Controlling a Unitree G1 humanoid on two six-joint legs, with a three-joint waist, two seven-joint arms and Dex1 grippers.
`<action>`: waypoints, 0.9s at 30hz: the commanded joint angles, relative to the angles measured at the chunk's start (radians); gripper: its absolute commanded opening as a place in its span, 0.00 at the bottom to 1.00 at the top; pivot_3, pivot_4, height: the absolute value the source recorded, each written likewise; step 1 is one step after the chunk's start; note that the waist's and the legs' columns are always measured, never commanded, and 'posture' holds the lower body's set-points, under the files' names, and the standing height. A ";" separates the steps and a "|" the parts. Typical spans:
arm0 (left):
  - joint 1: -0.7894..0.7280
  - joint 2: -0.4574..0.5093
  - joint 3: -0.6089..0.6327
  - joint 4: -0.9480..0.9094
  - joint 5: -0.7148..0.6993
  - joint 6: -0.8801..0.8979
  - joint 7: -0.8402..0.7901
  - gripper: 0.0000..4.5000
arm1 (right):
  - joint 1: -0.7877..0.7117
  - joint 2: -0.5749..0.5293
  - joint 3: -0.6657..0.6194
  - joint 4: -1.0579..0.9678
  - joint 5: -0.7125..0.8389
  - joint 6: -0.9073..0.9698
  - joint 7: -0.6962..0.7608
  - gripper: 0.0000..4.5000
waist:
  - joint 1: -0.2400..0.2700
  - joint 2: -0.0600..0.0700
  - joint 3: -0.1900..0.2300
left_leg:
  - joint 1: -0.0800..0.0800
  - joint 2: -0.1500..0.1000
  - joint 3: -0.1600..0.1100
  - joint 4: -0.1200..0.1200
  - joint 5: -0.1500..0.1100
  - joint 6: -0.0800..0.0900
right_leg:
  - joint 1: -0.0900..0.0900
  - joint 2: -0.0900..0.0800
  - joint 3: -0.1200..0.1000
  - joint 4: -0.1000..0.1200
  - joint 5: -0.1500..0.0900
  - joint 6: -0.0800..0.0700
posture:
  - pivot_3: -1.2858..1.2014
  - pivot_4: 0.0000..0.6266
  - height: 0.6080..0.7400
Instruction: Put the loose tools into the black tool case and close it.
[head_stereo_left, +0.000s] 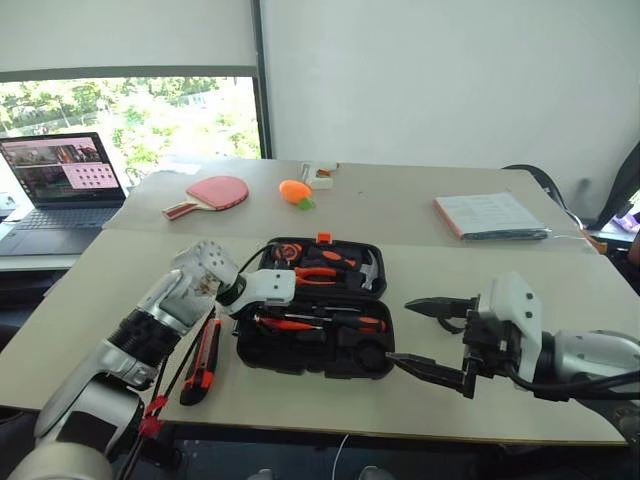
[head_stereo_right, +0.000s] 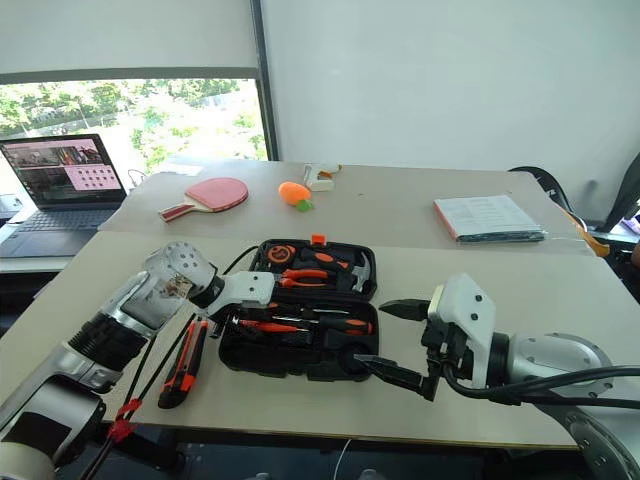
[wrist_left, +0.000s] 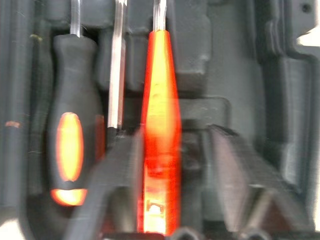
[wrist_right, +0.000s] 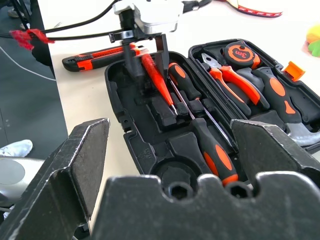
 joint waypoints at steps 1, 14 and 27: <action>-0.020 0.037 0.039 -0.065 -0.040 0.054 -0.025 0.92 | -0.012 0.002 -0.007 -0.007 -0.005 -0.034 0.000 1.00 | 0.001 0.000 0.000 | 0.000 0.000 0.000 0.000 0.000 0.000 | 0.000 0.000 0.000 0.000 0.000 0.000 | 0.52 0.24 1.00; -0.108 0.054 0.074 -0.007 -0.093 0.049 -0.009 0.94 | -0.002 0.004 0.003 0.003 -0.018 -0.048 0.005 1.00 | 0.003 0.000 0.000 | -0.001 -0.001 0.000 0.000 0.000 0.000 | 0.000 0.000 0.000 0.000 0.000 0.000 | 0.52 0.24 1.00; -0.099 0.006 0.036 0.072 -0.045 -0.055 0.048 0.02 | 0.006 -0.001 -0.003 -0.006 -0.017 -0.048 0.007 1.00 | 0.003 0.000 0.000 | -0.001 0.000 0.000 0.000 0.000 0.000 | 0.000 0.000 0.000 0.000 0.000 0.000 | 0.52 0.24 1.00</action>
